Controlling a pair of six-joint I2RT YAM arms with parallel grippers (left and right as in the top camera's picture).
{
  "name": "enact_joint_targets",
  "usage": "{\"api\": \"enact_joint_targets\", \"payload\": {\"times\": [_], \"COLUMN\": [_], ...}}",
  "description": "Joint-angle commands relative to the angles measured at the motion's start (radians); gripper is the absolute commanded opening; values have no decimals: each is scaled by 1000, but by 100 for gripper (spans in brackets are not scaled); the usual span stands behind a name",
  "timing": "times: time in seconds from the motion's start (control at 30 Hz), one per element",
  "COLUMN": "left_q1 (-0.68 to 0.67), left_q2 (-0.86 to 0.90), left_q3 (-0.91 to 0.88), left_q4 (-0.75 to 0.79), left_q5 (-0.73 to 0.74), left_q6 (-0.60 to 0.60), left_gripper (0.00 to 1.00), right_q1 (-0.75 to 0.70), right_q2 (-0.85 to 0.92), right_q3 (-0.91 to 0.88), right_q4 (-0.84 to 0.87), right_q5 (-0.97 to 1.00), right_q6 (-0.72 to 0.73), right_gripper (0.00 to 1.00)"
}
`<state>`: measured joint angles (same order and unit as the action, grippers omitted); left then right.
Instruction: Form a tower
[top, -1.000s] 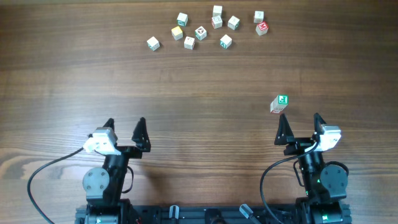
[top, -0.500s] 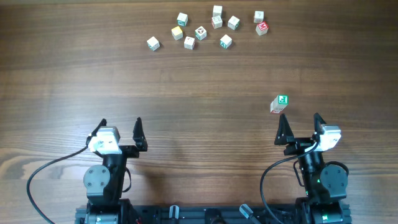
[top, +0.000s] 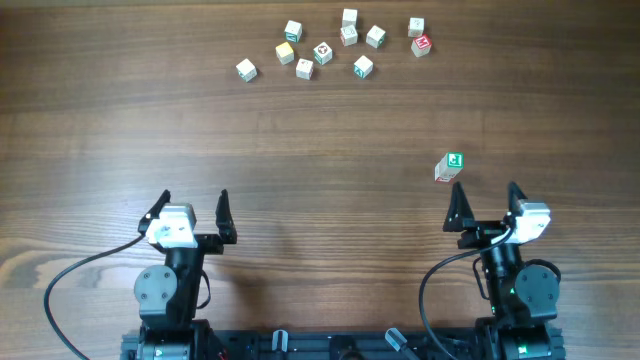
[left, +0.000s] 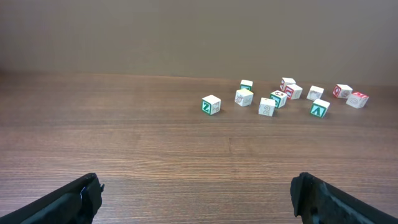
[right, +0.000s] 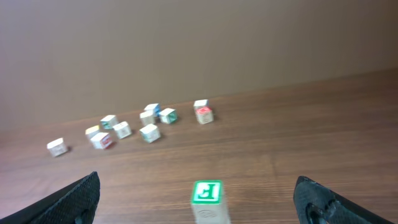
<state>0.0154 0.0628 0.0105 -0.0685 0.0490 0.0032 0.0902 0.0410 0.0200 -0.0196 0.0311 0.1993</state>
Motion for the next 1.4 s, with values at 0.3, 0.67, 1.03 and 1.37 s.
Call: {"api": "enact_joint_targets", "payload": {"times": [0.3,0.67,1.03,1.37], "left_q1": [-7,-7,-7,-7], "left_q2": [-60,-60,-60,-59], "left_q3": [-5,-5,-5,-5], "left_q4": [-7,-8,-8,-8], "left_q5": [-17,-17,-17,-17], "left_q6": [19,19,19,19], "left_gripper": [100,100,100,100], "right_q1": [1,1,1,1], "right_q2": [-5,-5,-38,-37], "right_q3": [-2,-2,-3,-9], "right_q4": [8,7,14,24], "right_q5": [60,51,51,51], "right_q6": [-203,-223,-223,-223], "right_gripper": [100,100,100,100]}}
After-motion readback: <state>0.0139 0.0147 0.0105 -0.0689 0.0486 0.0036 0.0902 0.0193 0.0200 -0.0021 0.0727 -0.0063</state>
